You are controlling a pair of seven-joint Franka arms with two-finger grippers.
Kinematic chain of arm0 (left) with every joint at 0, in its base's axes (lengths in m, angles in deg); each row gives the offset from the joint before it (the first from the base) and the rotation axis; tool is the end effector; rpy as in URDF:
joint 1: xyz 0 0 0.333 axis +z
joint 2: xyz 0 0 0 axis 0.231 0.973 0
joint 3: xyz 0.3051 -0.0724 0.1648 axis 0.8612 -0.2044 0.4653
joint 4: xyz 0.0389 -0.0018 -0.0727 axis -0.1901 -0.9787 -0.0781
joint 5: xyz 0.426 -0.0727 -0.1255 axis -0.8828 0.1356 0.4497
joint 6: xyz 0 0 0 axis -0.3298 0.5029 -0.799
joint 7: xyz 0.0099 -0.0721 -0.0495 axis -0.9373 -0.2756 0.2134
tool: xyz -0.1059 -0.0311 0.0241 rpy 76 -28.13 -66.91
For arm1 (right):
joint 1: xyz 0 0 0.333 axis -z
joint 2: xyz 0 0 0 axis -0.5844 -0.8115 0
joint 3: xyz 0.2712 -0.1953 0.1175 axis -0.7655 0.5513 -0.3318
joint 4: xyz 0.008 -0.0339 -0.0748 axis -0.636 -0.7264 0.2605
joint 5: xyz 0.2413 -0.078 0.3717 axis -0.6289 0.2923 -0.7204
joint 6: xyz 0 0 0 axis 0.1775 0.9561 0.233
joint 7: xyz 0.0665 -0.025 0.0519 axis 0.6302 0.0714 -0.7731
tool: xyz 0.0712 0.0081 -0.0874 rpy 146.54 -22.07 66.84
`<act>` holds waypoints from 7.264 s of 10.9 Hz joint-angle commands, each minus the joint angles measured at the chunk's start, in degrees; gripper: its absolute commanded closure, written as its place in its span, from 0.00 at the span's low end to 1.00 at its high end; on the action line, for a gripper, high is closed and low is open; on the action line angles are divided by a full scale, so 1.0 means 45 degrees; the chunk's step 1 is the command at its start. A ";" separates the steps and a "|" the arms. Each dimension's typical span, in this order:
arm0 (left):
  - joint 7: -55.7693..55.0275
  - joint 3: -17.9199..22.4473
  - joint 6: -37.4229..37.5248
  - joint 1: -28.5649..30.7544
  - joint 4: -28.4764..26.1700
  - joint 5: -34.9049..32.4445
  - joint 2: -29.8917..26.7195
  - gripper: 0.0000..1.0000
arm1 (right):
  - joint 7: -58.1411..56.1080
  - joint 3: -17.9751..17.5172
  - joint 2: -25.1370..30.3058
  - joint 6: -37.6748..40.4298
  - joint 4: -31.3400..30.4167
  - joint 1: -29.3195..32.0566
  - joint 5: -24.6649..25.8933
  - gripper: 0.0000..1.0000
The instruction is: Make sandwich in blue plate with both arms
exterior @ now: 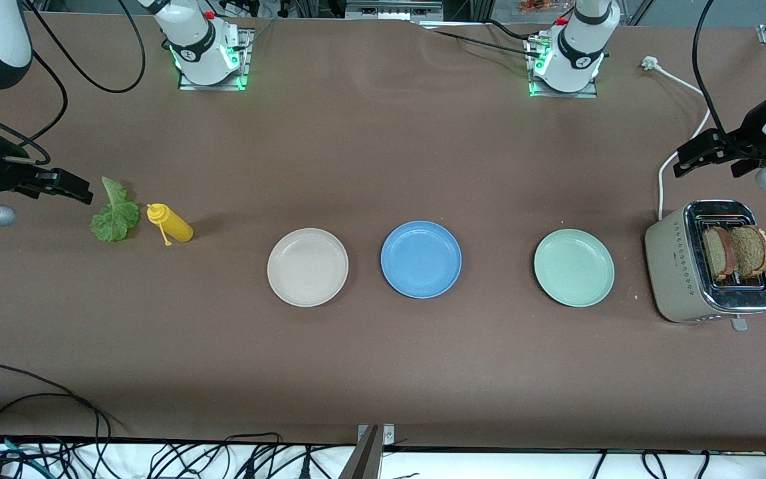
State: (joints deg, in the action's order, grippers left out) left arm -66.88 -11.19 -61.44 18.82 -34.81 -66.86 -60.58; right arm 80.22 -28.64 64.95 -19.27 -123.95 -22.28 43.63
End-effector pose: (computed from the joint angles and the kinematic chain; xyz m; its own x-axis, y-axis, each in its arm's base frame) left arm 0.6206 -0.0093 0.6425 0.9986 0.0384 -0.0376 0.0395 -0.9988 0.0293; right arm 0.6490 -0.0187 0.5548 0.9944 -0.0972 -0.0426 -0.0966 -0.9952 0.0154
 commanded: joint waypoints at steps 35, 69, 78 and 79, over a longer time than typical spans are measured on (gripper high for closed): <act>0.1852 0.0131 -0.3392 0.2261 0.1248 -0.2094 0.5113 0.00 | 0.0081 -0.0068 -0.0126 0.0239 0.0309 0.0111 -0.0217 0.00; 0.2106 -0.6256 -0.0190 0.0979 0.1616 -0.2388 0.4913 1.00 | 0.0081 -0.0068 -0.0126 0.0219 0.0309 0.0111 -0.0217 0.00; 0.2242 -0.6139 -0.5496 -0.1471 0.2749 0.4657 0.9972 1.00 | 0.0081 -0.0049 -0.0126 0.0220 0.0309 0.0111 -0.0217 0.00; 0.2707 -0.6139 -0.6140 -0.1140 0.2788 0.5070 1.0325 1.00 | 0.0081 -0.0049 -0.0126 0.0239 0.0309 0.0111 -0.0217 0.00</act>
State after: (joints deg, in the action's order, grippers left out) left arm -57.95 -38.39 -84.99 11.63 -25.49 -49.72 -19.24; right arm 80.22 -28.57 64.58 -19.15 -123.56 -22.20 43.61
